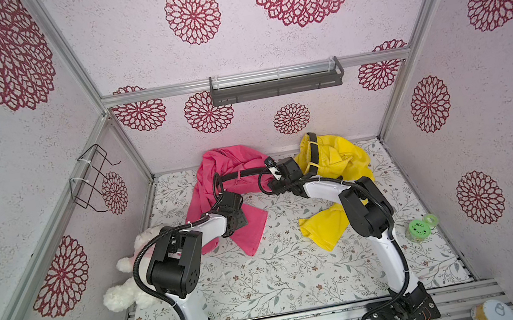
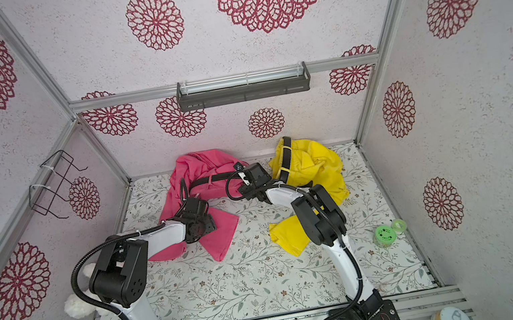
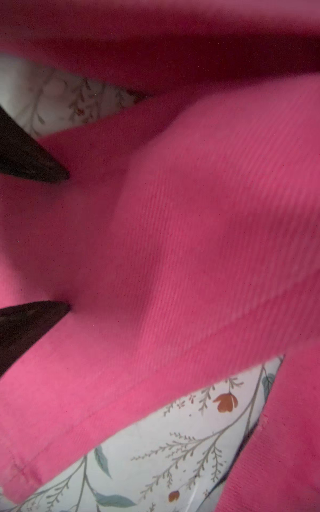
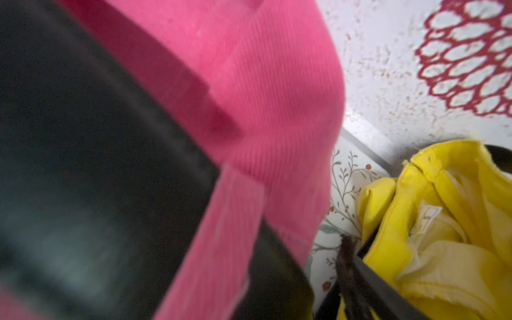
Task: Remove the belt from the trousers
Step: Adjust the trousers at the center of the board.
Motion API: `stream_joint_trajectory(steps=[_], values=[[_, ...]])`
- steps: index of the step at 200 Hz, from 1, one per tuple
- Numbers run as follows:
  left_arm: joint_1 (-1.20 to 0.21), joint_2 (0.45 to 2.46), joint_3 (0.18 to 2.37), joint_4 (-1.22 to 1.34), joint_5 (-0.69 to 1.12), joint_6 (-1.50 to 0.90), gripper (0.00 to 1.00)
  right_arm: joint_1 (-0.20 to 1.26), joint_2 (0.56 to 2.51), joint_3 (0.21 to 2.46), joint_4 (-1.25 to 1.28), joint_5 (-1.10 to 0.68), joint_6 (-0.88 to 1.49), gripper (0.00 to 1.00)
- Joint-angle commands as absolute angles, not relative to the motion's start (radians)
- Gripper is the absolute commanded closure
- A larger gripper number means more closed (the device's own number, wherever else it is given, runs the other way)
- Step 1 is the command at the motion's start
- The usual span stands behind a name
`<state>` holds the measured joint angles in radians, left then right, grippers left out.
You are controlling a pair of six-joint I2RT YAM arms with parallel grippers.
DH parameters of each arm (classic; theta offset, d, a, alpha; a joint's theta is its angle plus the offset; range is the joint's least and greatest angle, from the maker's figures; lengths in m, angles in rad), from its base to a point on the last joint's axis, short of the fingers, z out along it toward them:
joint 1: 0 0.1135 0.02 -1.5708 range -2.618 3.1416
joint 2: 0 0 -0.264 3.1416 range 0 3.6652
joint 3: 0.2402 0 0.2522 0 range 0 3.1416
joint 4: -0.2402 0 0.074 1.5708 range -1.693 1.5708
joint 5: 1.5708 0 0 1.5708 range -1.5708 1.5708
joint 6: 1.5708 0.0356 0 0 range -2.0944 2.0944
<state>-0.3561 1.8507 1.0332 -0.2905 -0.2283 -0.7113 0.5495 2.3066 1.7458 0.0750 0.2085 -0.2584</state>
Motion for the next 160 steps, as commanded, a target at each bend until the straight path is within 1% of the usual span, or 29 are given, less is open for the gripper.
stream_joint_trajectory(steps=[1,4,10,13,17,25,38,54,72,78,90,113,133,160], values=[[-0.337,1.840,0.943,-0.476,-0.248,-0.806,0.31,0.545,2.307,1.835,0.136,0.196,-0.287,0.35],[-0.334,1.831,0.937,-0.480,-0.257,-0.813,0.31,0.545,2.307,1.840,0.132,0.186,-0.287,0.44],[-0.332,1.812,0.925,-0.488,-0.273,-0.823,0.31,0.546,2.302,1.840,0.125,0.166,-0.286,0.65],[-0.329,1.801,0.920,-0.492,-0.283,-0.827,0.31,0.546,2.298,1.841,0.122,0.162,-0.284,0.73],[-0.328,1.788,0.915,-0.499,-0.292,-0.833,0.30,0.548,2.290,1.832,0.117,0.156,-0.282,0.81],[-0.325,1.763,0.910,-0.511,-0.314,-0.843,0.27,0.550,2.269,1.815,0.100,0.143,-0.278,0.91],[-0.324,1.710,0.920,-0.545,-0.354,-0.853,0.20,0.555,2.222,1.790,0.038,0.126,-0.265,1.00],[-0.329,1.627,0.960,-0.612,-0.411,-0.859,0.08,0.564,2.144,1.758,-0.074,0.113,-0.242,1.00],[-0.349,1.494,1.015,-0.664,-0.491,-0.830,0.00,0.580,2.060,1.763,-0.255,0.095,-0.211,1.00],[-0.357,1.447,1.031,-0.670,-0.517,-0.809,0.03,0.587,2.033,1.768,-0.315,0.093,-0.196,1.00],[-0.371,1.363,1.055,-0.662,-0.553,-0.756,0.03,0.597,1.987,1.784,-0.423,0.089,-0.158,1.00],[-0.392,1.246,1.078,-0.634,-0.539,-0.652,0.03,0.609,1.935,1.848,-0.606,0.087,-0.068,1.00],[-0.440,1.145,1.055,-0.585,-0.473,-0.582,0.02,0.629,1.897,1.879,-0.682,0.089,-0.012,1.00],[-0.517,1.040,0.974,-0.481,-0.327,-0.522,0.03,0.653,1.878,1.934,-0.755,0.098,0.035,1.00]])
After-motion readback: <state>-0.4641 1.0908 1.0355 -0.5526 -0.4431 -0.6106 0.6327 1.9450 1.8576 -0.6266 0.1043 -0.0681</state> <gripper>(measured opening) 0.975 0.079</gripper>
